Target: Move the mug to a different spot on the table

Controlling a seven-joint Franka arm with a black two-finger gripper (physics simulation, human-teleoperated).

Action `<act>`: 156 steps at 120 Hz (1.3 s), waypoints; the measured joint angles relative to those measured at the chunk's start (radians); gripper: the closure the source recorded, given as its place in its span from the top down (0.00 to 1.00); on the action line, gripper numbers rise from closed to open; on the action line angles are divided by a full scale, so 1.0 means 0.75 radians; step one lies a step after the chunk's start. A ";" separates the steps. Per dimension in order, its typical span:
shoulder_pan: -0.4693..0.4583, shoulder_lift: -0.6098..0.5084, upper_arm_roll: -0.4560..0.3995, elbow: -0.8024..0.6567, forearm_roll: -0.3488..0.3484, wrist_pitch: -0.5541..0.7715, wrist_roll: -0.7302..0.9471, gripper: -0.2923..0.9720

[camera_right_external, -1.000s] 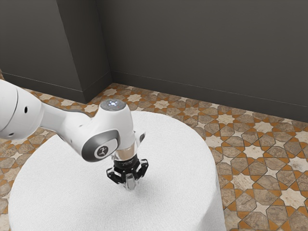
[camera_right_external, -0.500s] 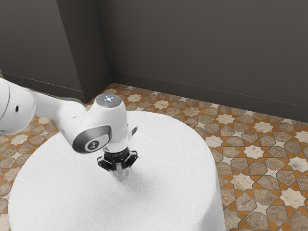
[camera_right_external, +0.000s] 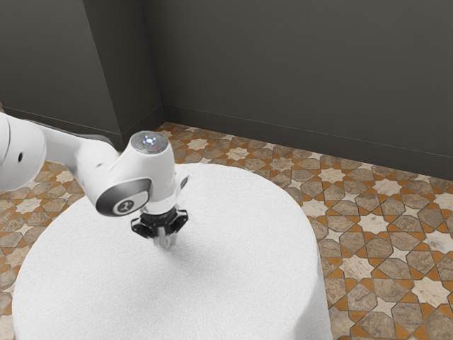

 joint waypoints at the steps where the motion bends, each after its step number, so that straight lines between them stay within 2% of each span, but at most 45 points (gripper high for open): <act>1: 0.001 0.001 0.000 0.000 0.000 0.001 -0.001 0.19; 12: -0.001 0.007 0.002 0.000 0.006 0.009 -0.008 0.22; 35: -0.008 0.000 0.000 -0.004 0.005 0.027 -0.007 0.52; 59: -0.008 -0.041 0.015 -0.018 0.004 0.027 -0.006 0.67; 106: -0.009 -0.058 0.019 -0.012 0.004 0.022 -0.002 0.75; 128: -0.025 -0.166 0.020 -0.003 0.043 0.019 0.001 0.76; 156: -0.017 -0.205 0.018 0.303 0.070 -0.164 0.093 0.77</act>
